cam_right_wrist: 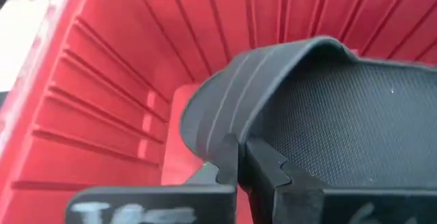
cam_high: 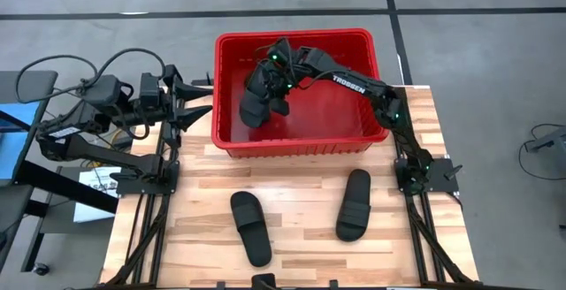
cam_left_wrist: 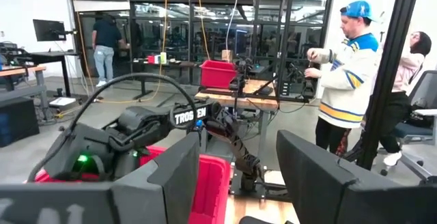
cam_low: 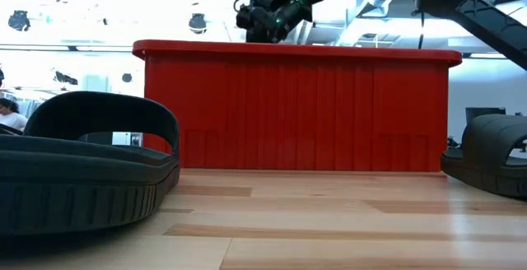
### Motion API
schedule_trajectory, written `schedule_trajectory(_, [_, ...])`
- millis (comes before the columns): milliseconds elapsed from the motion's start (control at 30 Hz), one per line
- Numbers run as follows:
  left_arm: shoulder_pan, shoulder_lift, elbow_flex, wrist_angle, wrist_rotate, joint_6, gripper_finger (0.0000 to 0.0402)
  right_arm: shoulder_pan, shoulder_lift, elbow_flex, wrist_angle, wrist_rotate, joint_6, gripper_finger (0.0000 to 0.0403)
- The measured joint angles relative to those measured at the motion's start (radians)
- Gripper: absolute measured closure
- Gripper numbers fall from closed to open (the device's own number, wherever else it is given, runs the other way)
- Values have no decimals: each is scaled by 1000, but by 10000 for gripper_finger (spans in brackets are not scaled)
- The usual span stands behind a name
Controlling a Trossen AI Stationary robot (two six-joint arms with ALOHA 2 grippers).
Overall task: Pick and place slides into bin
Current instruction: Put the black slides into the red bin
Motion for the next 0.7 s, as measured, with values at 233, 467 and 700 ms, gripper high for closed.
schedule_trajectory(233, [0,0,0,0,-2,0,215,0,28,0,-16,-4,-24,402])
schedule_trajectory(467, [0,0,0,-1,-2,-1,215,16,84,0,-15,14,-33,403])
schedule_trajectory(700, [0,0,0,-5,-3,-1,215,27,123,-1,-42,29,-58,403])
